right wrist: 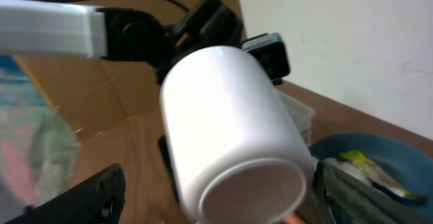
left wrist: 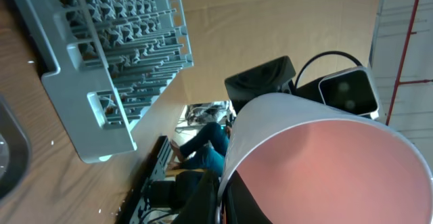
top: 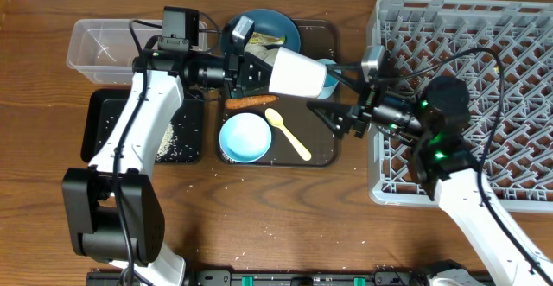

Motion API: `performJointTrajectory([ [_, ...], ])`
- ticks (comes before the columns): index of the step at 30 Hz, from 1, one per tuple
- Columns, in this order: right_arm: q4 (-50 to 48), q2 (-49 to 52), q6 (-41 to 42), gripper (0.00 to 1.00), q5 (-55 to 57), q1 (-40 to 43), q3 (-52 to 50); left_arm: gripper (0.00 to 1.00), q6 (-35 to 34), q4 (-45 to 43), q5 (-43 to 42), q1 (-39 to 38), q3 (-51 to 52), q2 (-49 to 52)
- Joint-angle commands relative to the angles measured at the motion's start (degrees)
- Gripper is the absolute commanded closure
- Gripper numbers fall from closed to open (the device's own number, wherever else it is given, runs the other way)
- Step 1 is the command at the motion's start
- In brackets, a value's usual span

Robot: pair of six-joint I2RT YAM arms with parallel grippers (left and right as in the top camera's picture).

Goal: Sort waste into correct bins and load items into the dishwasher rack
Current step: 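Hand the pink cup from the left gripper to the right gripper, then place the pink cup upside down in the dish rack with the right gripper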

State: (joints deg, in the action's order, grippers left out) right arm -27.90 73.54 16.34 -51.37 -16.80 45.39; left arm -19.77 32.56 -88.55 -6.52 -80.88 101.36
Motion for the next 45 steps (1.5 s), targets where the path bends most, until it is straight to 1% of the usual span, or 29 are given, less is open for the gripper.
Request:
performJointTrajectory([
  [1, -1.6, 1.5, 0.6, 0.16, 3.4, -3.0, 0.7, 0.94, -0.5, -0.1, -1.6, -2.2, -0.3, -0.2],
  [7, -4.5, 2.4, 0.6, 0.19, 4.7, -3.0, 0.7, 0.94, -0.5, -0.1, -1.6, -2.5, -0.3, -0.2],
  [9, -5.2, 2.4, 0.6, 0.25, 4.9, -3.0, 0.7, 0.94, -0.5, -0.1, -1.6, -2.5, -0.3, -0.2],
  [15, -5.5, 2.4, 0.6, 0.54, 4.8, -3.0, 0.7, 0.94, -0.5, -0.1, -1.6, -2.5, -0.3, -0.2],
  [16, -5.5, 2.4, 0.6, 0.57, 4.8, -3.0, 0.7, 0.94, -0.5, -0.1, -1.6, -2.5, -0.3, -0.2],
  [18, -5.5, 2.4, 0.6, 0.58, 4.5, -3.0, 0.7, 0.92, -0.5, -0.1, -1.6, -2.5, -0.3, -0.2],
  [20, -5.5, 2.4, 0.6, 0.59, 4.4, -3.0, 0.7, 0.87, -0.5, -0.1, -1.6, -2.5, -0.3, -0.2],
  [22, -5.5, 2.4, 1.1, 0.59, 4.2, -2.6, 0.7, 0.79, -0.4, -0.2, -1.3, -2.5, -0.3, -0.2],
  [24, -5.5, 2.1, 3.0, 0.60, 3.9, -1.4, 0.7, 0.74, -0.4, -0.2, -0.3, -2.4, -0.3, -0.2],
  [25, -5.5, 1.8, 4.4, 0.62, 3.5, -0.2, 0.7, 0.72, -0.4, -0.2, 0.7, -2.3, -0.3, -0.2],
  [27, -4.9, 1.2, 7.1, 0.65, 1.9, 2.9, 0.7, 0.70, -0.4, -0.2, 3.5, -2.0, -0.3, -0.2],
  [29, -1.1, 0.0, 9.0, 0.65, 1.4, 7.6, 0.7, 0.69, -0.4, -0.2, 6.7, -1.6, -0.3, -0.2],
  [31, 3.8, -1.1, 9.2, 0.65, 1.4, 11.6, 0.7, 0.68, -0.4, -0.2, 9.7, -1.5, -0.3, -0.2],
  [32, 8.3, -2.1, 9.2, 0.66, 1.4, 14.8, 0.7, 0.68, -0.4, -0.1, 12.4, -1.5, -0.3, -0.2],
  [35, 16.7, -4.4, 8.4, 0.68, 1.4, 19.9, 0.7, 0.67, -0.4, -0.1, 19.3, -1.6, -0.3, -0.2],
  [40, 25.9, -9.7, 5.6, 0.67, 3.6, 25.0, 1.5, 0.67, -0.5, 0.0, 31.5, -1.6, -0.3, -0.2],
  [42, 31.5, -12.0, 3.7, 0.67, 6.3, 26.1, 3.0, 0.67, -0.5, 0.4, 36.2, -1.7, -0.3, -0.2],
  [45, 43.4, -14.6, -0.8, 0.67, 13.8, 26.1, 7.1, 0.67, -0.4, 1.8, 42.2, -1.7, -0.3, -0.2],
])
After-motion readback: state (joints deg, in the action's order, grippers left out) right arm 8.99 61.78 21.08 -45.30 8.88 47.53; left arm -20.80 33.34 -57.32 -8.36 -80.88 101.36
